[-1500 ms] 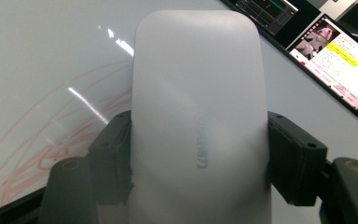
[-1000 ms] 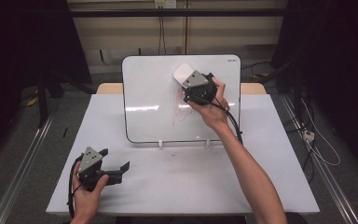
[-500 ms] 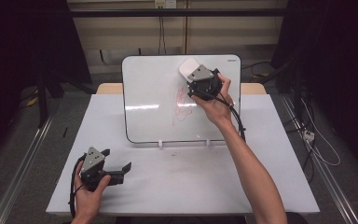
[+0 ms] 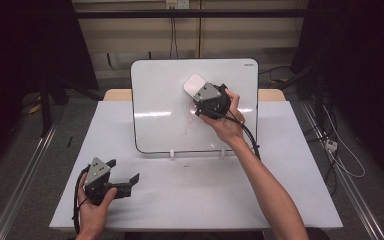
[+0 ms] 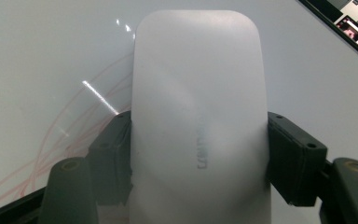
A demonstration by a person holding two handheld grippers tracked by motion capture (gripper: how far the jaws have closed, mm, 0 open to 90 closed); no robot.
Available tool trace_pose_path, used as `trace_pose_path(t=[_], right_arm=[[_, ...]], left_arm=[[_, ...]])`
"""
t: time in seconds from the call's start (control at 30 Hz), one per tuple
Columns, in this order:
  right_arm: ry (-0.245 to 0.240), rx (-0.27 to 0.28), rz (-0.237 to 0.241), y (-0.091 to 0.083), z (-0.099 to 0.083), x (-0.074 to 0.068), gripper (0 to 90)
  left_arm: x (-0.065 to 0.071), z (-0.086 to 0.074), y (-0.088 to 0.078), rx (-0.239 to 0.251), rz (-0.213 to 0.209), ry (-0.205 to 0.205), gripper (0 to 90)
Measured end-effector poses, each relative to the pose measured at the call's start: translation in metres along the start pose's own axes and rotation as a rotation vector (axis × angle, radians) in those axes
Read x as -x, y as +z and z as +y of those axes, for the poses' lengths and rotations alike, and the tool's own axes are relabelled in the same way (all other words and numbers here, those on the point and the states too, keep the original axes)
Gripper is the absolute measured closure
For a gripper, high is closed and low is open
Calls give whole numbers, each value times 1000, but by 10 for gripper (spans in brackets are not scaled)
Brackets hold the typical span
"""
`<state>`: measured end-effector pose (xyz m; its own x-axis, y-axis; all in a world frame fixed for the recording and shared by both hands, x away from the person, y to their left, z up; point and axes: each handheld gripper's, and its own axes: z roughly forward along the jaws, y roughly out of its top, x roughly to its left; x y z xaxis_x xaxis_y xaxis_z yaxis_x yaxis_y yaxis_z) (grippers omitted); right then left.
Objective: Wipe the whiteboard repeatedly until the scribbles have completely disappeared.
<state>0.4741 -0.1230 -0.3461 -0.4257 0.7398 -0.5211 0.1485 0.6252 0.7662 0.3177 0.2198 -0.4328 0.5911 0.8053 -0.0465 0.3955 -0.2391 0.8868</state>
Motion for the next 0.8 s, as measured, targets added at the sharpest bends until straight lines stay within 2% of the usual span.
trace_pose_path(t=[0.1,0.33,0.53,0.8], right_arm=[[16,4,-10,2,3,6,316],[78,-2,-54,7,15,32,316],[61,-2,-70,7,15,27,317],[-14,-1,-41,6,13,-4,317]], left_arm=[[-2,-1,0,-10,-1,1,52],[-1,0,-1,0,-3,3,52],[-2,0,-2,10,3,-12,52],[-1,0,-2,9,0,-9,52]])
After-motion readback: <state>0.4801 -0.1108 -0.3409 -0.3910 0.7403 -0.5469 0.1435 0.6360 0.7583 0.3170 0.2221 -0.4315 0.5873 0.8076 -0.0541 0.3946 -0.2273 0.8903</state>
